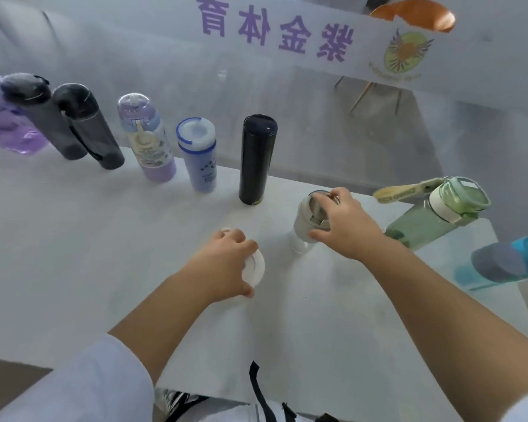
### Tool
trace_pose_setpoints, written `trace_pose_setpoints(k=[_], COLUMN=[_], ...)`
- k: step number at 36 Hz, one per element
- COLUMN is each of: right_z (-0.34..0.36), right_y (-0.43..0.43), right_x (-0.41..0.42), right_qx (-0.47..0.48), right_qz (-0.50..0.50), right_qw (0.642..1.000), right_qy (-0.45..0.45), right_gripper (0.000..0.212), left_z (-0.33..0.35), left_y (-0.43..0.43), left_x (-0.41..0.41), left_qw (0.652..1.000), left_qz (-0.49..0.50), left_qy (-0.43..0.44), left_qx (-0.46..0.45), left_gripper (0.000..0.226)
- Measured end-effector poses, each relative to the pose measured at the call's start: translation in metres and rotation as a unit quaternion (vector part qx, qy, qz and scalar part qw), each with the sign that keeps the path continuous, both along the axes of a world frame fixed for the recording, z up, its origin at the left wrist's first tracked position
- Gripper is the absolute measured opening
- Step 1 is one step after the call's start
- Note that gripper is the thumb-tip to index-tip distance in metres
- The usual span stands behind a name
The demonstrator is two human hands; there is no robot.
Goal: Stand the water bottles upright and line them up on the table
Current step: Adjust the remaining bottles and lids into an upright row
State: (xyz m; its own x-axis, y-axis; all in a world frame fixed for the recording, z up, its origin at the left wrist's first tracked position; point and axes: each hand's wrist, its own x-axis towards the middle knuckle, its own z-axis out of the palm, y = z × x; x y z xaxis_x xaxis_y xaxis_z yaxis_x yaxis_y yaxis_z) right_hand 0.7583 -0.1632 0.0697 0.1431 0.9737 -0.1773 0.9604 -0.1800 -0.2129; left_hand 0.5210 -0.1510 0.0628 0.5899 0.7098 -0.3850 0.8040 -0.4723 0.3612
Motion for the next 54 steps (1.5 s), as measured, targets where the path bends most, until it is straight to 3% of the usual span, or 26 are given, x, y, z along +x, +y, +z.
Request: trace_pose_setpoints(k=[18, 25, 31, 54], right_z=[0.001, 0.003, 0.002, 0.003], right_y=[0.015, 0.019, 0.031, 0.058], right_x=[0.035, 0.067, 0.079, 0.098], right_qx=[-0.035, -0.039, -0.051, -0.061], right_qz=[-0.050, -0.089, -0.086, -0.078], right_qw=[0.998, 0.995, 0.994, 0.995], right_qy=[0.005, 0.027, 0.031, 0.019], right_gripper=[0.074, 0.078, 0.080, 0.078], left_z=[-0.006, -0.005, -0.006, -0.001], left_y=[0.034, 0.070, 0.101, 0.147], left_x=[0.056, 0.095, 0.125, 0.161], left_qw=[0.999, 0.998, 0.997, 0.995], left_qz=[-0.026, -0.057, -0.079, -0.093], left_qy=[0.002, -0.013, -0.018, -0.028], left_qx=[0.037, 0.013, 0.015, 0.021], left_gripper=[0.062, 0.070, 0.063, 0.068])
